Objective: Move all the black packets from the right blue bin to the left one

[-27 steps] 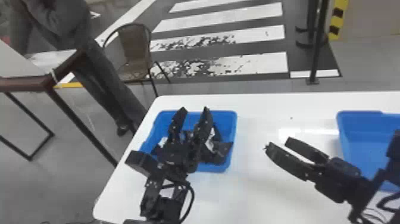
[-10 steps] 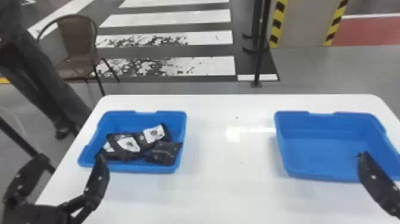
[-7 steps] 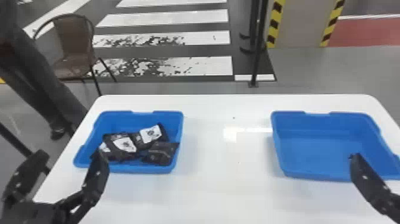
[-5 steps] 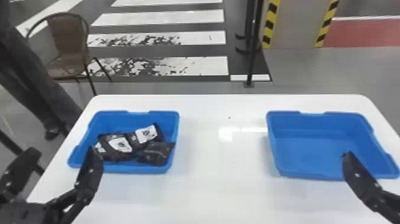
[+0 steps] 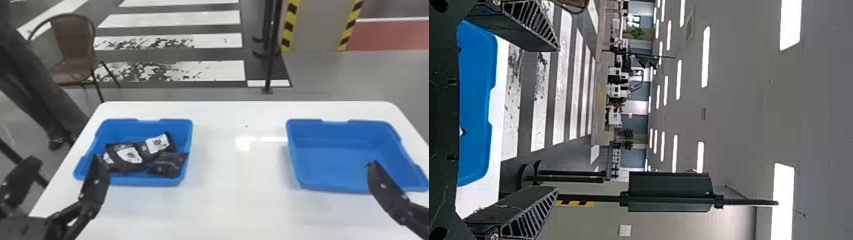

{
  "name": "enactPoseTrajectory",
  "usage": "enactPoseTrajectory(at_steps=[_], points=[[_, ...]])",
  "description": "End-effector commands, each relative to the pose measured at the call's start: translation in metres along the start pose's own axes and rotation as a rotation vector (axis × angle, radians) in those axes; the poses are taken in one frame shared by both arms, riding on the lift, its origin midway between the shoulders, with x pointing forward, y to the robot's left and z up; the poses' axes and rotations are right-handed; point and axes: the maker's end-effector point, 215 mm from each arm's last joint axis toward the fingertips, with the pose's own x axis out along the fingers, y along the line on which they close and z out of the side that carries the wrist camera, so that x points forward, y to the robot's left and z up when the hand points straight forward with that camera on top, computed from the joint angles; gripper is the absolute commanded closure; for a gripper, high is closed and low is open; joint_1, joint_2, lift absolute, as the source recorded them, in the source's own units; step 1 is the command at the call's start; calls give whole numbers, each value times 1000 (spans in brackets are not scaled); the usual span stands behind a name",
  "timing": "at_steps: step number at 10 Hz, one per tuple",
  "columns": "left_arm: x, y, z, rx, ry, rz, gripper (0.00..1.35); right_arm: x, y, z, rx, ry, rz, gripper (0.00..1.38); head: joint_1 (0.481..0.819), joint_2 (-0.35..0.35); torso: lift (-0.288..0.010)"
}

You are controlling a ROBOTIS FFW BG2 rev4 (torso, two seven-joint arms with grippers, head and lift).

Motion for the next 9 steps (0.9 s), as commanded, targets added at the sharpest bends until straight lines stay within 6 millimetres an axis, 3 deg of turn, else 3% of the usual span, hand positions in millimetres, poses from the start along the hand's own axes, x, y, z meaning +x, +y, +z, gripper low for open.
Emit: enactPoseTrajectory(at_steps=[1, 9], points=[[0, 1, 4, 1, -12, 4, 33, 0, 1, 2, 1, -3, 3, 117, 695, 87, -140], [-1, 0, 14, 7, -46, 2, 33, 2, 4, 16, -5, -47, 7, 117, 695, 99, -140]])
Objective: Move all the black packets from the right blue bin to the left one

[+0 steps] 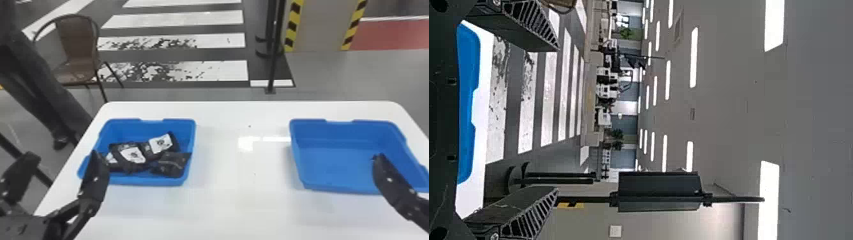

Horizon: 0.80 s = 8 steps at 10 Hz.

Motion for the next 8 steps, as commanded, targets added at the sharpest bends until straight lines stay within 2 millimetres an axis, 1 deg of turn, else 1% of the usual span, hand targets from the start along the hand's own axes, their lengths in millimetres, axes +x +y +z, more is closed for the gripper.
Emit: enactPoseTrajectory(at_steps=[1, 8], points=[[0, 0, 0, -1, 0, 3, 33, 0, 0, -1, 2, 1, 0, 117, 695, 97, -140], [0, 0, -2, -2, 7, 3, 33, 0, 1, -2, 5, 3, 3, 117, 695, 97, -140]])
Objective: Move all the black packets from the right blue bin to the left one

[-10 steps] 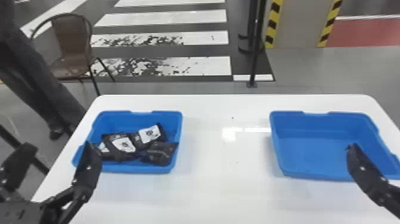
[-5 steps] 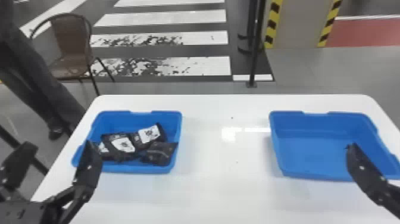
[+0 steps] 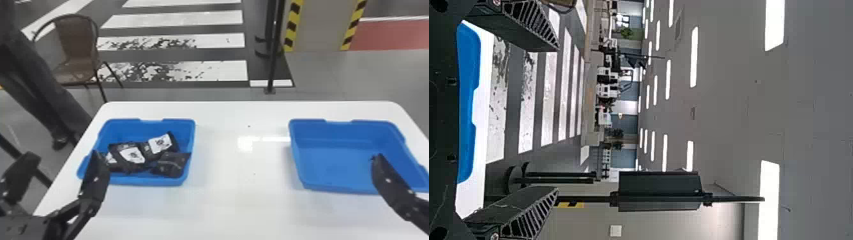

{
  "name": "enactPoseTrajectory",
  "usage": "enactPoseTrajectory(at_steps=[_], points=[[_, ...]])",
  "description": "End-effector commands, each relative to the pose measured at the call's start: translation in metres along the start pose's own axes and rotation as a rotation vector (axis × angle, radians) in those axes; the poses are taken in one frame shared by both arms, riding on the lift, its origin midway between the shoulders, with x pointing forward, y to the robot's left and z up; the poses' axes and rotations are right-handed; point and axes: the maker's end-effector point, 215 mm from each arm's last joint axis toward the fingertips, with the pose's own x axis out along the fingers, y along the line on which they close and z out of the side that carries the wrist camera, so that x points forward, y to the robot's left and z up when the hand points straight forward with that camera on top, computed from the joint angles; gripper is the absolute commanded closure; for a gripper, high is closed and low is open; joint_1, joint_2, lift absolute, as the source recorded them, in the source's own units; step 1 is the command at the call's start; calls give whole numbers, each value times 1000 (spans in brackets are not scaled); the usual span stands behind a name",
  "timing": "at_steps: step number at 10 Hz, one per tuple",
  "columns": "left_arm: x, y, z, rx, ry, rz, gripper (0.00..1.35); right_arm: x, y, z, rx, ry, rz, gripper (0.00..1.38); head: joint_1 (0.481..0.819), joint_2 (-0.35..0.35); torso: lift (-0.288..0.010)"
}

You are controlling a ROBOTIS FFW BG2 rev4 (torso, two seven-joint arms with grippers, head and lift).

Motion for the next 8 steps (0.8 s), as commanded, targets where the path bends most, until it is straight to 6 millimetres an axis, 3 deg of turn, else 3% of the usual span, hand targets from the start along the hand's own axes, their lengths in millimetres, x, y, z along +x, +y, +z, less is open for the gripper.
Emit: enactPoseTrajectory(at_steps=[1, 8], points=[[0, 1, -3, -3, 8, 4, 33, 0, 0, 0, 0, 0, 0, 117, 695, 97, -140], [0, 1, -3, -3, 8, 4, 35, 0, 0, 0, 2, 0, 1, 119, 695, 97, -140]])
